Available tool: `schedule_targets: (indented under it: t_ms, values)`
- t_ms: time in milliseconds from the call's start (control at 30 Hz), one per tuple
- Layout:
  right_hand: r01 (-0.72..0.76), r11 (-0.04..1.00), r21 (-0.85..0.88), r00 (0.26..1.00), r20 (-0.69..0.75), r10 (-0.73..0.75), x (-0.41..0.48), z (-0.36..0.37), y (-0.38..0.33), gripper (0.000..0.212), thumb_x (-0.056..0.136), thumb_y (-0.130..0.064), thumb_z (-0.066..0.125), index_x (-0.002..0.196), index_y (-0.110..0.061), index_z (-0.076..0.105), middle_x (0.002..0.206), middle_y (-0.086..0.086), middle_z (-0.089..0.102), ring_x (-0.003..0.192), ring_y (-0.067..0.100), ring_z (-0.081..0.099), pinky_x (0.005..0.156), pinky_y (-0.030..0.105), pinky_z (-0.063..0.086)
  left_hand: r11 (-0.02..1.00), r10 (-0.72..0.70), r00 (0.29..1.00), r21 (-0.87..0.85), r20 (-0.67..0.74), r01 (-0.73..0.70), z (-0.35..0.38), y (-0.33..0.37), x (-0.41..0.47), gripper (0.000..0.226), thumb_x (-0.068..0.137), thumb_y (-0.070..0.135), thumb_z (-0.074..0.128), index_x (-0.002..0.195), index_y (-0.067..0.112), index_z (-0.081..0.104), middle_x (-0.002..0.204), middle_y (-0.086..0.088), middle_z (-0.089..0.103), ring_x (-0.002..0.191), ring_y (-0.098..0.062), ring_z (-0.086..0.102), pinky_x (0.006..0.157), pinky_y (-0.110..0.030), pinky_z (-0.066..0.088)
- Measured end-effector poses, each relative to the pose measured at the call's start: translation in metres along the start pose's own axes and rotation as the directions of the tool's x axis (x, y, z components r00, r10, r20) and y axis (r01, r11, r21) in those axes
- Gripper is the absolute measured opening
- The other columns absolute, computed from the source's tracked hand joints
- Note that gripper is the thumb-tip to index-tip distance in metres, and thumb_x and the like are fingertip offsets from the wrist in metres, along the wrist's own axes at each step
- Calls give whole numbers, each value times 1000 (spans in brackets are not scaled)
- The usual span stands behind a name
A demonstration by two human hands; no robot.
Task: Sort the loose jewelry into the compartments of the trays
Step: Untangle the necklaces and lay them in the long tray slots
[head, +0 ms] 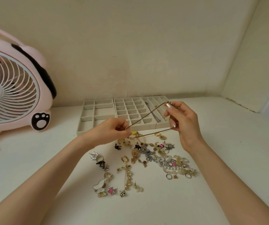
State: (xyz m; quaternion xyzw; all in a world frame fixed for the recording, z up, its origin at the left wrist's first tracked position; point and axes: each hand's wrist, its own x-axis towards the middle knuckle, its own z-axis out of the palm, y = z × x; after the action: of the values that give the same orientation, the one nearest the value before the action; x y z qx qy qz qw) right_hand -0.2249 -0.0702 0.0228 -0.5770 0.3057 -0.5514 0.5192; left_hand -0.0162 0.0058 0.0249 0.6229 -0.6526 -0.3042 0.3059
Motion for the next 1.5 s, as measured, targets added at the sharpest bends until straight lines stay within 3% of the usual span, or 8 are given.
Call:
schedule_targets:
  t_ms: [167,333,500,700,833,1167,1333,1500]
  values:
    - [-9,1000,21,999,-51,10,2,-4,-1,4,91,-12,58,88,-14,60,66,0,52,48,10,37,40,12,32,980,-48,997,-193,-55,36,-3,-5,4,13,86,25,64,86,13,59,88,-4,65,79,-13,55,71,-21,42]
    - [-34,999,23,997,-75,35,3,-4,0,8,89,-6,59,93,-13,59,62,-1,52,47,11,40,40,15,31,624,-76,997,-778,31,72,2,0,4,21,97,14,42,101,-2,55,94,-14,69,85,-24,69,68,-26,58]
    - [-57,996,65,992,-105,64,4,-5,2,18,87,3,54,98,-10,59,64,3,53,53,12,50,50,23,45,598,-128,992,-799,-13,67,5,2,6,31,100,15,35,108,-10,51,74,-13,70,55,-14,66,48,-17,52]
    - [-73,997,-20,996,-61,72,4,-6,4,19,88,4,51,92,-8,65,67,5,56,63,14,58,61,25,56,526,26,998,-848,-56,-61,1,2,6,25,82,6,55,105,-3,55,98,-14,68,86,-19,68,76,-22,56]
    - [-20,983,-185,1000,-2,20,2,-2,8,19,89,5,54,94,-7,67,76,8,62,65,13,62,62,24,56,554,52,994,-825,-96,-109,2,3,3,31,74,-5,58,104,-4,59,99,-15,70,93,-22,68,79,-22,55]
    - [172,775,-609,964,266,-5,-9,13,23,17,85,-10,67,84,-26,70,77,-6,71,76,7,67,78,28,54,810,13,982,-573,-188,-121,9,11,0,13,87,21,58,87,8,60,86,-11,72,65,-16,65,50,-18,46]
    - [262,644,-719,939,343,1,-7,13,26,20,84,-10,68,93,-27,71,91,-14,66,87,0,59,85,22,48,882,37,979,-454,-201,-126,11,14,2,20,91,24,55,90,8,66,73,-1,67,62,-9,51,58,-18,39]
    - [260,847,-464,919,388,-69,-11,12,10,63,78,6,54,129,-31,51,126,-17,56,118,-5,47,99,24,38,954,106,991,-274,-85,-126,10,23,9,14,82,14,68,94,8,68,75,4,68,67,-3,58,63,-12,45]
